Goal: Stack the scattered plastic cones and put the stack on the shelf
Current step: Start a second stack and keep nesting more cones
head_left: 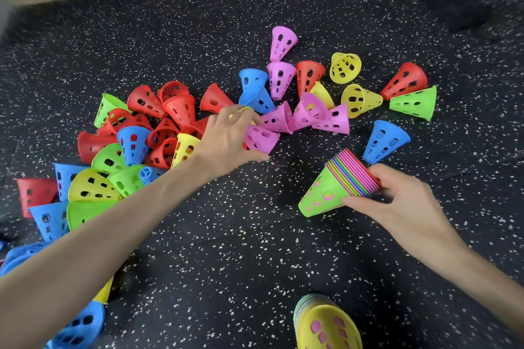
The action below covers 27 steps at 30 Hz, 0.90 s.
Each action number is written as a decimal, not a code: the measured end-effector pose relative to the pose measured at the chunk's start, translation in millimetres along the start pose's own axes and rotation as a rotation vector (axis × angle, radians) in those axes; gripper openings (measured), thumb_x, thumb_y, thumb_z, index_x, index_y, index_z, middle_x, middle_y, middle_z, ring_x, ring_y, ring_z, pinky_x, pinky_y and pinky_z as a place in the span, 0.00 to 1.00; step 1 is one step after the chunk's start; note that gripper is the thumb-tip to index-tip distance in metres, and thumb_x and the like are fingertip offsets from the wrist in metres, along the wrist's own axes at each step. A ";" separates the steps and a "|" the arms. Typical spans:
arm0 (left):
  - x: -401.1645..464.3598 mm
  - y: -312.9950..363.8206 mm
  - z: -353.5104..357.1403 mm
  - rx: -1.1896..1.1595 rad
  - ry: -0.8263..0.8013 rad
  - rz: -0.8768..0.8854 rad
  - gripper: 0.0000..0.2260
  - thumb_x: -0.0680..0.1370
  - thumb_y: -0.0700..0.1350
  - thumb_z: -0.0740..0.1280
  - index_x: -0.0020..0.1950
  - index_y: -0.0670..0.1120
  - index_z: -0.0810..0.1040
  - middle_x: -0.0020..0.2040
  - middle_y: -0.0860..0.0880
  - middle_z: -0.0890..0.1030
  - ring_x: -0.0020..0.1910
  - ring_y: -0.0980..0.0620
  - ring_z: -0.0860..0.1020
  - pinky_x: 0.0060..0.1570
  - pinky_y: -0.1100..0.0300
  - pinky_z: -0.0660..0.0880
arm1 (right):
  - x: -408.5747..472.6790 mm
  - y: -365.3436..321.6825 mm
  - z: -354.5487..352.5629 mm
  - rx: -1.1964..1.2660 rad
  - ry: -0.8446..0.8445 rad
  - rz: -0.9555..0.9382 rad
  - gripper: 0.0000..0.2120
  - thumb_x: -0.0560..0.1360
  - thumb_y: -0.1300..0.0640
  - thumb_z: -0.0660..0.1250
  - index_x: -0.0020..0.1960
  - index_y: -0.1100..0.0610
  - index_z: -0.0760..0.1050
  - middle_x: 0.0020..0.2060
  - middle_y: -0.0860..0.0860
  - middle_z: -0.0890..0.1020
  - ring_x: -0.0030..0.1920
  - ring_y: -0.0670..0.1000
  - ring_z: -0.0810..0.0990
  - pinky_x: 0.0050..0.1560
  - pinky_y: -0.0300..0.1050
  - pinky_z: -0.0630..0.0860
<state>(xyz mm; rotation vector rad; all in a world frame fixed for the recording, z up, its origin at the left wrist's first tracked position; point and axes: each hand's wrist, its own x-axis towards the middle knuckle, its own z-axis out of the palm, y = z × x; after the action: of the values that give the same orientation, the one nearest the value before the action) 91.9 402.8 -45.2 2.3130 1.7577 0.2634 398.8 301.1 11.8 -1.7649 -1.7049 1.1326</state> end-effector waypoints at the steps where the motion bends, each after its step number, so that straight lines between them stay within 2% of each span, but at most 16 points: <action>1: -0.8 1.9 2.0 0.032 -0.029 0.010 0.36 0.69 0.67 0.74 0.71 0.50 0.72 0.71 0.47 0.76 0.78 0.45 0.60 0.71 0.44 0.60 | -0.3 -0.9 -0.2 0.008 0.004 -0.002 0.12 0.70 0.48 0.77 0.47 0.52 0.78 0.40 0.50 0.83 0.42 0.56 0.80 0.48 0.59 0.78; 3: -2.5 3.5 5.9 0.114 -0.026 0.065 0.38 0.70 0.71 0.68 0.74 0.51 0.72 0.68 0.46 0.79 0.79 0.44 0.61 0.74 0.44 0.58 | -1.1 -2.1 -0.2 0.026 0.011 -0.009 0.12 0.70 0.49 0.77 0.48 0.53 0.79 0.40 0.50 0.83 0.42 0.56 0.80 0.48 0.58 0.78; 5: -3.9 2.9 7.5 0.164 0.019 0.117 0.36 0.70 0.72 0.66 0.70 0.51 0.77 0.60 0.46 0.83 0.76 0.43 0.67 0.75 0.43 0.59 | -2.0 -2.7 -0.4 0.042 0.026 -0.009 0.10 0.70 0.50 0.77 0.48 0.51 0.79 0.41 0.48 0.84 0.42 0.53 0.82 0.48 0.55 0.79; 8: -3.9 1.2 10.7 0.209 0.098 0.179 0.34 0.68 0.69 0.70 0.67 0.48 0.81 0.52 0.45 0.83 0.70 0.40 0.73 0.76 0.39 0.59 | -3.3 -4.0 -1.8 0.072 0.059 -0.004 0.08 0.70 0.51 0.77 0.47 0.47 0.80 0.41 0.45 0.85 0.42 0.47 0.82 0.47 0.48 0.79; 11: -10.8 6.0 10.8 0.175 0.185 0.184 0.33 0.68 0.66 0.74 0.66 0.47 0.81 0.52 0.44 0.81 0.66 0.39 0.75 0.75 0.38 0.61 | -3.6 -2.8 -3.3 0.096 0.099 -0.002 0.07 0.71 0.51 0.77 0.46 0.48 0.80 0.40 0.46 0.84 0.42 0.50 0.81 0.47 0.51 0.79; 13: -26.6 19.5 9.0 0.040 0.235 0.124 0.34 0.69 0.67 0.72 0.68 0.47 0.80 0.54 0.47 0.79 0.65 0.43 0.72 0.73 0.43 0.64 | -2.9 -1.4 -4.3 0.119 0.141 -0.012 0.07 0.71 0.52 0.77 0.45 0.50 0.80 0.39 0.48 0.84 0.42 0.55 0.81 0.47 0.55 0.78; 14: -37.3 29.9 7.2 -0.075 0.251 0.070 0.34 0.69 0.66 0.72 0.69 0.48 0.79 0.55 0.48 0.77 0.63 0.47 0.71 0.71 0.50 0.66 | -2.9 -0.9 -5.0 0.153 0.167 -0.017 0.07 0.71 0.54 0.77 0.45 0.51 0.80 0.39 0.49 0.84 0.43 0.56 0.81 0.48 0.56 0.78; 16: -61.6 55.8 0.6 -0.371 0.219 -0.097 0.34 0.69 0.63 0.75 0.72 0.50 0.76 0.57 0.52 0.74 0.60 0.54 0.69 0.66 0.67 0.65 | -3.2 -2.1 -5.5 0.254 0.215 -0.023 0.07 0.72 0.58 0.77 0.47 0.52 0.81 0.41 0.49 0.85 0.45 0.54 0.83 0.50 0.52 0.80; 18: -85.2 82.8 -4.5 -0.666 0.161 -0.233 0.33 0.70 0.55 0.80 0.73 0.53 0.75 0.58 0.55 0.72 0.56 0.63 0.75 0.61 0.73 0.68 | -4.5 -4.1 -5.3 0.344 0.228 -0.031 0.08 0.73 0.61 0.76 0.49 0.51 0.81 0.43 0.47 0.86 0.47 0.53 0.85 0.51 0.45 0.81; 20: -104.7 103.9 -3.4 -0.831 0.162 -0.289 0.31 0.70 0.49 0.81 0.71 0.55 0.74 0.58 0.55 0.71 0.54 0.68 0.76 0.56 0.75 0.70 | -6.6 -6.6 -3.2 0.388 0.194 -0.049 0.09 0.73 0.62 0.76 0.50 0.52 0.81 0.44 0.50 0.86 0.48 0.57 0.84 0.54 0.50 0.80; 22: -119.2 119.1 -0.2 -0.890 0.154 -0.304 0.30 0.70 0.49 0.81 0.68 0.60 0.73 0.58 0.54 0.72 0.54 0.66 0.76 0.55 0.74 0.71 | -9.4 -11.3 -0.3 0.391 0.117 -0.078 0.09 0.72 0.63 0.76 0.51 0.55 0.81 0.44 0.52 0.86 0.48 0.57 0.84 0.54 0.52 0.80; 25: -128.8 132.8 2.9 -0.945 0.151 -0.280 0.28 0.70 0.54 0.79 0.65 0.64 0.71 0.60 0.55 0.74 0.56 0.62 0.77 0.55 0.72 0.72 | -12.8 -18.7 6.6 0.385 -0.051 -0.133 0.09 0.71 0.65 0.76 0.48 0.56 0.80 0.42 0.50 0.86 0.44 0.47 0.85 0.46 0.38 0.80; 27: -131.2 135.8 2.3 -0.988 0.169 -0.275 0.28 0.70 0.56 0.77 0.67 0.63 0.71 0.61 0.58 0.77 0.59 0.61 0.78 0.56 0.68 0.74 | -12.6 -21.9 13.4 0.344 -0.154 -0.163 0.07 0.72 0.65 0.75 0.46 0.56 0.79 0.40 0.50 0.85 0.41 0.45 0.83 0.43 0.36 0.78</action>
<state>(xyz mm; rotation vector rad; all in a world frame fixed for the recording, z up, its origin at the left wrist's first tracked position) 182.9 241.2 -9.8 1.3582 1.4698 1.0205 376.2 289.1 24.4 -1.3378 -1.5890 1.4186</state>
